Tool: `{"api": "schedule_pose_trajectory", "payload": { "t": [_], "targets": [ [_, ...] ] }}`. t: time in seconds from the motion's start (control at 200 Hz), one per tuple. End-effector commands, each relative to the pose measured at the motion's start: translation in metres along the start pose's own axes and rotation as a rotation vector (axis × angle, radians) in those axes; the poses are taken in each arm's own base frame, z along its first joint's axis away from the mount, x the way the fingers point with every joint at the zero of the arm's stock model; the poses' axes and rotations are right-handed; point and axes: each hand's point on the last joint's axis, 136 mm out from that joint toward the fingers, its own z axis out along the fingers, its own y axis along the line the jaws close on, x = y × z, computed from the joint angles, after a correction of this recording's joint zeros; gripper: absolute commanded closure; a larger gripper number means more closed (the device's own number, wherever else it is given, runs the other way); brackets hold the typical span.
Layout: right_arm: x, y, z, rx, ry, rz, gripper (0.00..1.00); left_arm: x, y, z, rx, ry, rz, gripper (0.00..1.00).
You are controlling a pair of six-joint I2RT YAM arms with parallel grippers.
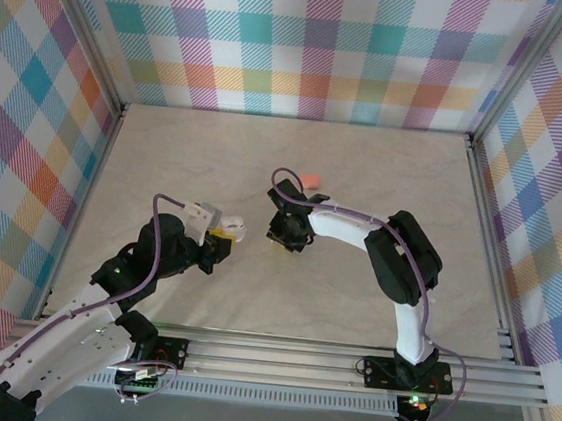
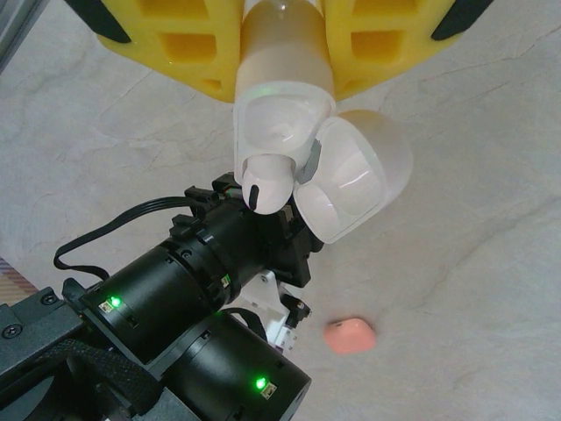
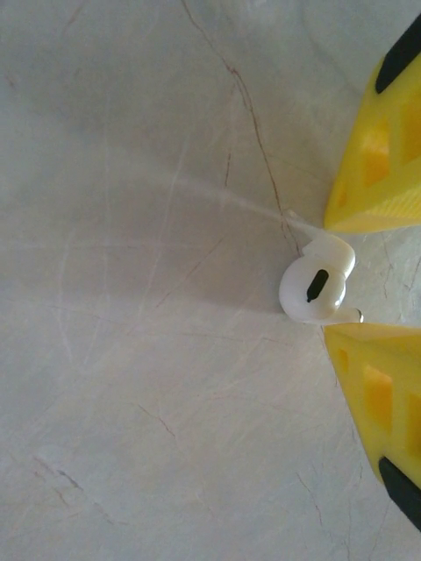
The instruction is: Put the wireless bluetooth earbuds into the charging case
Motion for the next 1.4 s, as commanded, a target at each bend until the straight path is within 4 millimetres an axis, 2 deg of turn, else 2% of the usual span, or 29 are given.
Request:
{"api": "schedule_pose_trajectory", "payload": {
  "t": [0.0,0.335,0.67,1.1,1.26,1.395],
  "targets": [
    [-0.01,-0.009,0.009,0.044,-0.016,-0.02,0.68,-0.005,0.003,-0.003,-0.011,-0.024,0.013,1.0],
    [-0.012,-0.004,0.018,0.083,0.015,-0.114,0.73,-0.004,0.003,-0.002,-0.011,-0.022,0.012,1.0],
    [-0.025,0.003,0.008,0.082,-0.006,-0.199,0.74,-0.001,0.004,-0.004,-0.016,-0.021,0.007,1.0],
    [-0.04,-0.02,-0.003,0.192,-0.026,-0.303,0.73,-0.003,0.004,-0.002,-0.017,-0.021,0.003,1.0],
    [-0.041,-0.01,0.0,0.151,-0.013,-0.43,0.75,-0.005,0.005,-0.001,-0.019,-0.017,0.002,1.0],
    [-0.04,0.0,0.001,0.13,0.018,-0.59,0.82,-0.004,0.004,0.001,-0.016,-0.008,-0.001,1.0]
  ]
}}
